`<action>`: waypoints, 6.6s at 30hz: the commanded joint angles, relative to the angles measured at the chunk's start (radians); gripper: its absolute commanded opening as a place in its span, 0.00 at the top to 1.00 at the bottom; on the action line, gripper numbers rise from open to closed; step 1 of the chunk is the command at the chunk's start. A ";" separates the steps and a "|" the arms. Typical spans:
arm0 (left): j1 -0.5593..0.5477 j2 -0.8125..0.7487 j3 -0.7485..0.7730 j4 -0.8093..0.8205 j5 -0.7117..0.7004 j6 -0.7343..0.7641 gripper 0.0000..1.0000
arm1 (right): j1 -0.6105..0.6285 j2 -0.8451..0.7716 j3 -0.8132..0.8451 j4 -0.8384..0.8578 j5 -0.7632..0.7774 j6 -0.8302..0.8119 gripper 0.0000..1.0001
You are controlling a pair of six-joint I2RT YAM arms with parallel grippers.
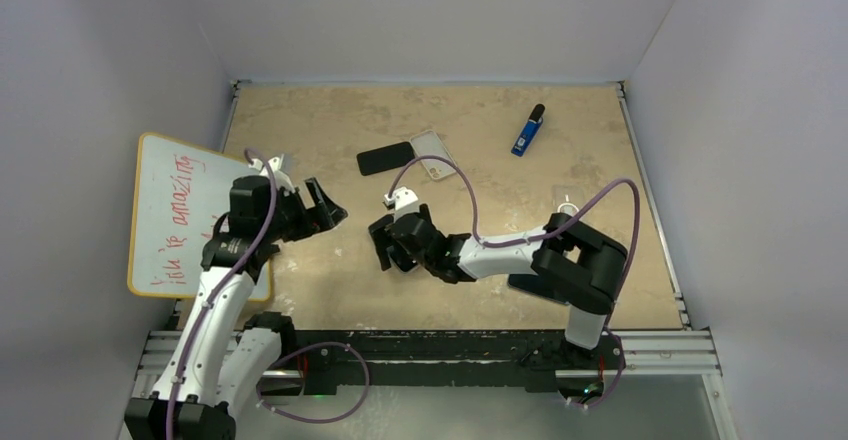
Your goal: Put the phone into the phone case
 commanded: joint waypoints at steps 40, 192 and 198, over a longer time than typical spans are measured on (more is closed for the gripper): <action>-0.219 0.688 -0.147 0.685 0.103 -0.165 0.65 | -0.339 -0.102 -0.101 -0.123 -0.634 0.083 0.59; -0.466 0.654 -0.119 0.492 0.037 -0.217 0.84 | -0.326 -0.236 -0.424 0.173 -0.576 0.507 0.54; -0.466 0.672 -0.145 0.520 0.056 -0.223 0.93 | -0.317 -0.200 -0.406 0.238 -0.640 0.561 0.46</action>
